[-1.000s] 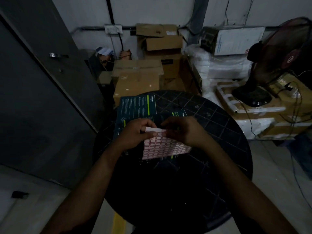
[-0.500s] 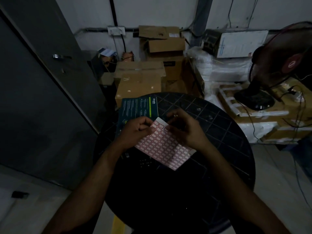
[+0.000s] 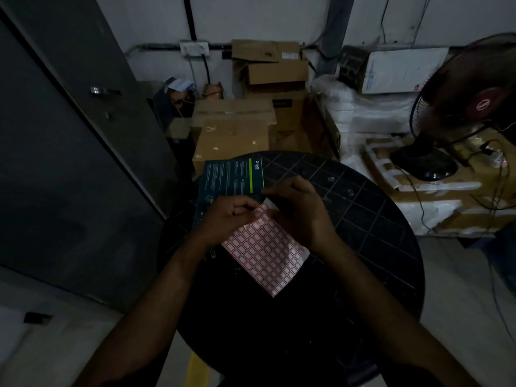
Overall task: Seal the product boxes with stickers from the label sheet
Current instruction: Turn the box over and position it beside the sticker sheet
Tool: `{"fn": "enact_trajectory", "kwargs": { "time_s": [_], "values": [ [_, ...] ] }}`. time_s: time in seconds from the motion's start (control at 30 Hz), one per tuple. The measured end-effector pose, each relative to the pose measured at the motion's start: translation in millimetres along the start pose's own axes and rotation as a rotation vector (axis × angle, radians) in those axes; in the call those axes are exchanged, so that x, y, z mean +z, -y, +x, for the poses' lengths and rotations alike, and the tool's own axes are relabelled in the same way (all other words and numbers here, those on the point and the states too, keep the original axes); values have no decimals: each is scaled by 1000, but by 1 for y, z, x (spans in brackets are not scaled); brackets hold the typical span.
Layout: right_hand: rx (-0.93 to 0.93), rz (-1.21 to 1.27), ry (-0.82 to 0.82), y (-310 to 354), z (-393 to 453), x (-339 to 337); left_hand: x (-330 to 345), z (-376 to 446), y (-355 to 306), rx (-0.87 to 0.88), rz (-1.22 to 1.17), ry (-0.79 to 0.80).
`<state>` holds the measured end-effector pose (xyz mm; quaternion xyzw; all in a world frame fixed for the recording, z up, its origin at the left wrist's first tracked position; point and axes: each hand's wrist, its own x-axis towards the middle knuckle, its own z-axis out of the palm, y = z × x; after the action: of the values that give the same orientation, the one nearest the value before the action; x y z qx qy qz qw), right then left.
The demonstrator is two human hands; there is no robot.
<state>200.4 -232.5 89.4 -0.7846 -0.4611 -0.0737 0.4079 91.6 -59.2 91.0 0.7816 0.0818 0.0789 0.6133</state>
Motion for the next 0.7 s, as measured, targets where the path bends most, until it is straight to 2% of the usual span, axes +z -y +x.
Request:
{"fn": "enact_trajectory", "kwargs": {
  "time_s": [0.1, 0.3, 0.4, 0.7],
  "values": [
    [-20, -15, 24, 3, 2, -3, 1, 0, 2, -1, -7, -11],
    [-17, -32, -55, 10, -1, 0, 1, -1, 2, -4, 39, -29],
    [3, -74, -23, 10, -2, -1, 2, -2, 1, 12, 52, -27],
    [-34, 4, -16, 9, -4, -1, 4, -1, 4, 7, 60, -16]
  ]
}}
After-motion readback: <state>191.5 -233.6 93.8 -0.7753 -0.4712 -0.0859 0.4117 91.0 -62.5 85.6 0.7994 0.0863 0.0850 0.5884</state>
